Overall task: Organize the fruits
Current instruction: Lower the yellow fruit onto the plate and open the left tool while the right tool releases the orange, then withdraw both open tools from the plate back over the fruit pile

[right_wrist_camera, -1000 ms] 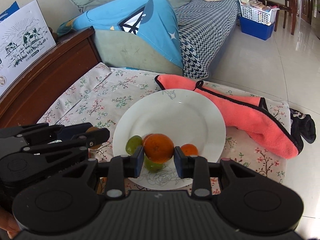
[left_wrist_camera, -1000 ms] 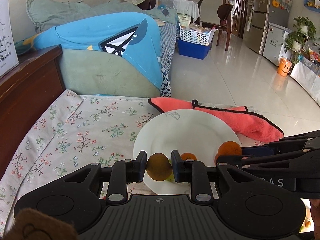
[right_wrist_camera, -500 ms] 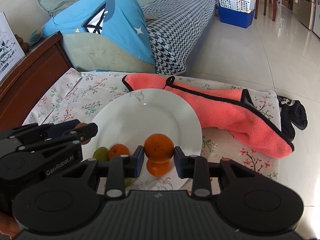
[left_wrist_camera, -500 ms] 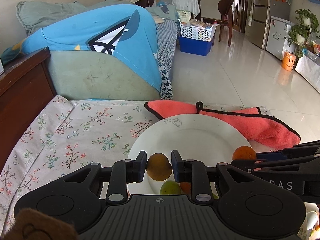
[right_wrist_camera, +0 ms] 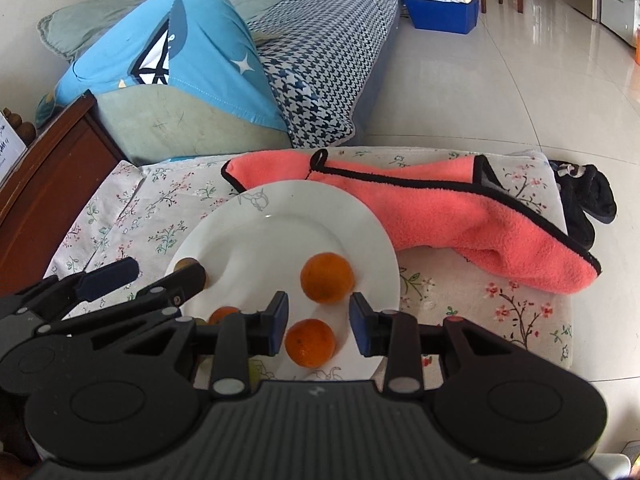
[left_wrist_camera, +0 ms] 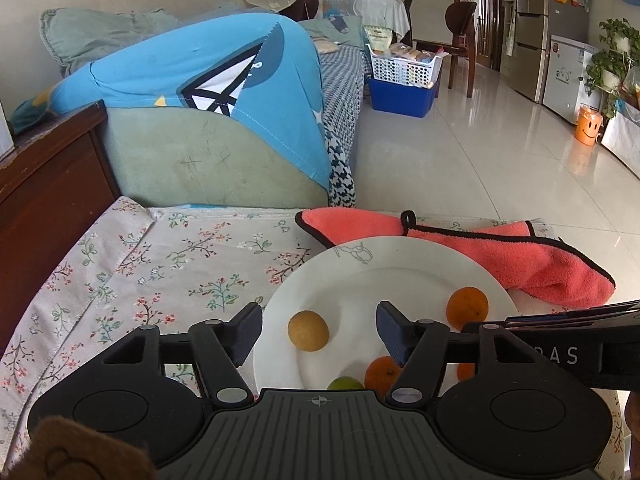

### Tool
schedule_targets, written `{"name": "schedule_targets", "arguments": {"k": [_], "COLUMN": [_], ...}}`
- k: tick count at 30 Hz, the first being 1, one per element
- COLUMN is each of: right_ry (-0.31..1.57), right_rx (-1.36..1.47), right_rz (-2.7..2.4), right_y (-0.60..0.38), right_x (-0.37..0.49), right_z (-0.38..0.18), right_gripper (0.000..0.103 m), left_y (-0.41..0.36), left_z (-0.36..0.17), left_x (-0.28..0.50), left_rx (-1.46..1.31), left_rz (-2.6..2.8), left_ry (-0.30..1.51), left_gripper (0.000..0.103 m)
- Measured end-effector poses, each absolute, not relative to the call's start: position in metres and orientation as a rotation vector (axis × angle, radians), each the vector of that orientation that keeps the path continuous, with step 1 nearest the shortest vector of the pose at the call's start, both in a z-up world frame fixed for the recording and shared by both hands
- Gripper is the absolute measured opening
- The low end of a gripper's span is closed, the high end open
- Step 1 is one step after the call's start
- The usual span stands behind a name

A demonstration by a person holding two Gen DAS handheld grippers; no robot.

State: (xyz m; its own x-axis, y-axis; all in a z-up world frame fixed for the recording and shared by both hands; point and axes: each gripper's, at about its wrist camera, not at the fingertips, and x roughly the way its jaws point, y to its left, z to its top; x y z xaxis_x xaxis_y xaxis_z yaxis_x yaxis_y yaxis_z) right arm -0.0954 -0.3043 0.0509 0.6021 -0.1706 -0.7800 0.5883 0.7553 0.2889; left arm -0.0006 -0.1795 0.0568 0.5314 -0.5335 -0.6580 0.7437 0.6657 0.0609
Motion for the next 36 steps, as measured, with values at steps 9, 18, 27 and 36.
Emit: {"name": "schedule_targets", "arguments": {"k": [9, 18, 27, 36], "right_ry": [0.797, 0.786, 0.775, 0.784], "right_rx": [0.59, 0.606, 0.602, 0.582], "right_rz": [-0.446, -0.419, -0.364, -0.279], "right_y": [-0.303, -0.295, -0.274, -0.243], "right_x": [-0.098, -0.105, -0.113, -0.116], "right_z": [0.057, 0.065, 0.078, 0.084], "right_gripper": [0.036, 0.038, 0.042, 0.043], "left_y": [-0.164, -0.126, -0.083, -0.048], "left_z": [0.077, 0.095, 0.107, 0.115], "left_x": [0.01, 0.01, 0.004, 0.01], "left_rx": [0.309, 0.266, 0.242, 0.187], "left_rz": [-0.715, -0.657, -0.631, -0.621], "left_ry": [0.697, 0.738, 0.718, 0.736], "left_gripper": [0.077, 0.077, 0.087, 0.092]}}
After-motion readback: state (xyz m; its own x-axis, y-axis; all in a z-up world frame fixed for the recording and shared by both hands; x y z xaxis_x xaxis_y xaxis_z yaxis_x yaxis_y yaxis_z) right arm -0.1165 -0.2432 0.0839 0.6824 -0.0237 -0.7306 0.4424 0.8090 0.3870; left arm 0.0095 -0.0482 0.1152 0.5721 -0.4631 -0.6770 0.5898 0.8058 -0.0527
